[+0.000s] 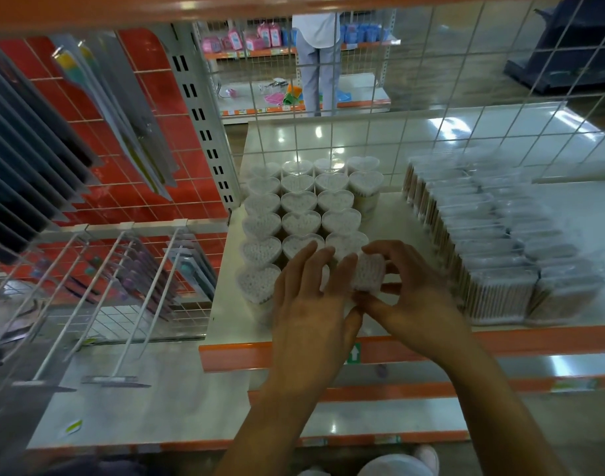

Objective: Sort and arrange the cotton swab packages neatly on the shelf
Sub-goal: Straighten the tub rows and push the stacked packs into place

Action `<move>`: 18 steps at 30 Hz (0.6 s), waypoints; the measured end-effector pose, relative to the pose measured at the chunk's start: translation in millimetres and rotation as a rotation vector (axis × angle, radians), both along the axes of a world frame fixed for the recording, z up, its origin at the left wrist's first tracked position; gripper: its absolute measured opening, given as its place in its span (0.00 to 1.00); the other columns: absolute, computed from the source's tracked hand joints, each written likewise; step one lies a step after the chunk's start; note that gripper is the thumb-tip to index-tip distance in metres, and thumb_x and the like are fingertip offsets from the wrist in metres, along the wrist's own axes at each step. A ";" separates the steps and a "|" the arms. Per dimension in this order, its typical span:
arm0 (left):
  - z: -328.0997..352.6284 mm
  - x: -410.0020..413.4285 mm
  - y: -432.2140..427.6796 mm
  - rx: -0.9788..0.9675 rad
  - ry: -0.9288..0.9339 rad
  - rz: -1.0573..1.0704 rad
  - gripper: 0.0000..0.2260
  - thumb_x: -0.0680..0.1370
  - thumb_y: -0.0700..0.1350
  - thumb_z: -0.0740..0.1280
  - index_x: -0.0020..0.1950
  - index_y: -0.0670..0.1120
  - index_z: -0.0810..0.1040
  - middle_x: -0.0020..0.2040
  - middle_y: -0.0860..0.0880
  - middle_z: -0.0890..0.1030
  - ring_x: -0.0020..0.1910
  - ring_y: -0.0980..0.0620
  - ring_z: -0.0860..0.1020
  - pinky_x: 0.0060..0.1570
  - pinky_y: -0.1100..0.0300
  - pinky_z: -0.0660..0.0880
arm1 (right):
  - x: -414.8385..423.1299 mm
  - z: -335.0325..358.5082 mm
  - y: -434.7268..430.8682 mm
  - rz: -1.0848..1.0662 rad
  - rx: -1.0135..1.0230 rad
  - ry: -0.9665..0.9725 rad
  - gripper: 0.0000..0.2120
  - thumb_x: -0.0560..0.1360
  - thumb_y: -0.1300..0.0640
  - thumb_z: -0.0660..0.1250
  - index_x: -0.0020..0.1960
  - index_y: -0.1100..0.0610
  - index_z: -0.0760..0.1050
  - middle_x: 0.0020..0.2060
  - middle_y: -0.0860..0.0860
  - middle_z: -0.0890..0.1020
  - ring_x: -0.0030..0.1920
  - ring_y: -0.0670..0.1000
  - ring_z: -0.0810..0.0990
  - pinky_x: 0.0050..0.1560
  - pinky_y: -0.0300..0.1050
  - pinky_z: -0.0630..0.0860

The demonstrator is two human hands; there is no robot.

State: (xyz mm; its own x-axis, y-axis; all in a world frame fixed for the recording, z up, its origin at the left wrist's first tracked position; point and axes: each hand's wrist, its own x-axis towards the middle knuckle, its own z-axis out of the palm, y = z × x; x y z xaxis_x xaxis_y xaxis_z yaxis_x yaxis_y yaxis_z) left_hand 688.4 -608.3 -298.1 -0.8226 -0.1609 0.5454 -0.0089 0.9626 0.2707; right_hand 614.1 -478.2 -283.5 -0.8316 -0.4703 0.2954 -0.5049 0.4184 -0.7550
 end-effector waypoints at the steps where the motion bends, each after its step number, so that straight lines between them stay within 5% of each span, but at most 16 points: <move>1: -1.0 -0.6 -0.3 -0.005 -0.012 0.008 0.27 0.67 0.49 0.74 0.65 0.48 0.74 0.65 0.45 0.73 0.70 0.42 0.66 0.66 0.46 0.66 | -0.8 -4.6 -0.7 -0.014 0.006 -0.010 0.23 0.67 0.52 0.75 0.58 0.47 0.70 0.53 0.44 0.73 0.51 0.35 0.75 0.48 0.29 0.75; 7: -7.8 -3.8 -1.1 -0.010 -0.053 0.028 0.26 0.65 0.43 0.74 0.63 0.46 0.76 0.63 0.47 0.76 0.69 0.44 0.66 0.68 0.48 0.65 | 1.3 -21.4 -8.9 -0.060 -0.021 -0.018 0.25 0.66 0.55 0.76 0.59 0.51 0.71 0.52 0.47 0.73 0.49 0.45 0.77 0.48 0.47 0.80; 18: -9.5 -3.0 -0.3 -0.034 -0.105 0.017 0.27 0.63 0.39 0.75 0.62 0.44 0.77 0.62 0.47 0.77 0.69 0.43 0.68 0.67 0.43 0.66 | 1.7 -37.0 -16.6 -0.130 -0.051 -0.001 0.26 0.64 0.55 0.77 0.59 0.53 0.71 0.50 0.47 0.71 0.46 0.47 0.76 0.46 0.46 0.78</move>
State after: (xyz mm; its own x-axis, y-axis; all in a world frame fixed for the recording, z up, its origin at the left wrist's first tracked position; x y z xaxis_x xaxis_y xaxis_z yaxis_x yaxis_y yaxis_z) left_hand 685.3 -608.6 -307.6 -0.8728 -0.1584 0.4618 -0.0521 0.9707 0.2345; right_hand 615.9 -494.8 -320.5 -0.8848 -0.3428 0.3157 -0.4483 0.4411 -0.7775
